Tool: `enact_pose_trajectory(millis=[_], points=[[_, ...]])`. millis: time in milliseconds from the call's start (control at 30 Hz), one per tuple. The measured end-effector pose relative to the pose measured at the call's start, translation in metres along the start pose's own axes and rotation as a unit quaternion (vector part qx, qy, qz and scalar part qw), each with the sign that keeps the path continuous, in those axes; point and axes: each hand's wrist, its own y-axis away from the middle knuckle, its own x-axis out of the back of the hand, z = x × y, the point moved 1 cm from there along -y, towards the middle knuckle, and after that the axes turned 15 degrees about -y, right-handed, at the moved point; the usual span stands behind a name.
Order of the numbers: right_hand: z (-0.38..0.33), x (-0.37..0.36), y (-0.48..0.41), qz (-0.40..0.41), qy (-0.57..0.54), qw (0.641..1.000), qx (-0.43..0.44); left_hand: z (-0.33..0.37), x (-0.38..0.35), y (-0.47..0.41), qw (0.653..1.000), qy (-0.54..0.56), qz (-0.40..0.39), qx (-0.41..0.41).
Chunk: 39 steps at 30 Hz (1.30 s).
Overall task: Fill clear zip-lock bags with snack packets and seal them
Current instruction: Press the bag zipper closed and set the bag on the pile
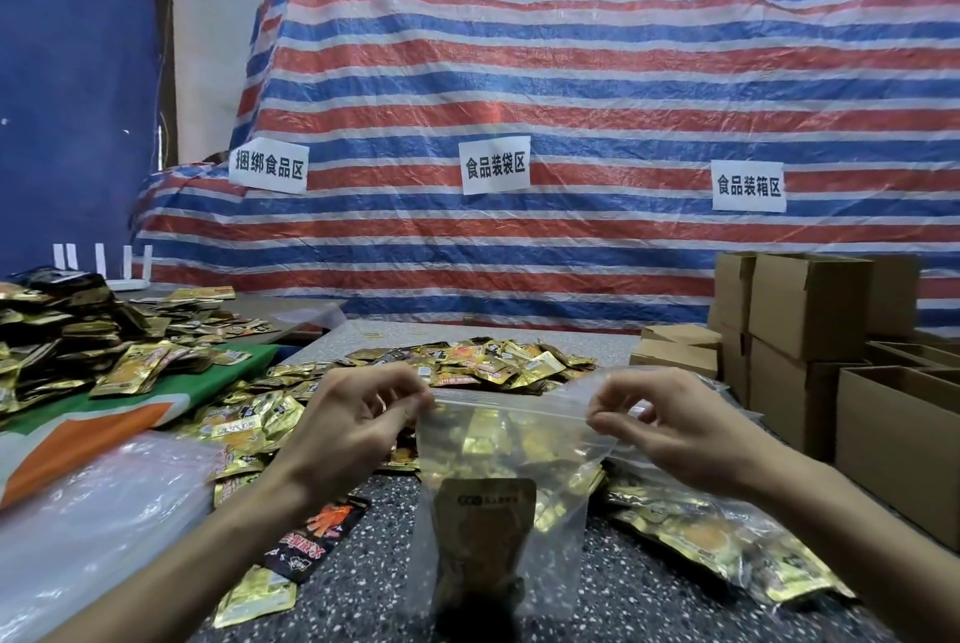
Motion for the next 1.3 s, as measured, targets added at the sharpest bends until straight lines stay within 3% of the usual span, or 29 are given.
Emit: enact_pose_trajectory(millis=[367,633,800,933,1000,1133,1300], points=[[0.010,0.002,0.010,0.021,-0.018,1.000,0.003,-0.002,0.000,0.004,1.000,-0.008,0.004,-0.006],[0.000,-0.009,0.011,-0.096,-0.122,0.987,-0.054,0.016,-0.021,0.002,0.998,0.049,0.020,-0.021],[-0.002,-0.052,0.005,-0.196,-0.122,0.968,-0.094,0.041,-0.047,-0.001,0.993,0.110,0.028,-0.034],[0.011,-0.076,0.014,-0.154,-0.142,0.974,-0.092,0.050,-0.064,0.005,0.988,0.145,0.030,-0.040],[0.015,-0.074,0.018,-0.139,-0.181,0.966,-0.125,0.051,-0.068,0.009,0.985,0.166,0.035,-0.037],[0.023,-0.052,0.020,-0.124,-0.150,0.968,-0.157,0.048,-0.075,0.015,0.981,0.186,0.043,-0.016],[0.037,0.001,0.020,-0.206,-0.124,0.936,-0.258,0.042,-0.091,0.025,0.982,0.187,0.018,0.008]])
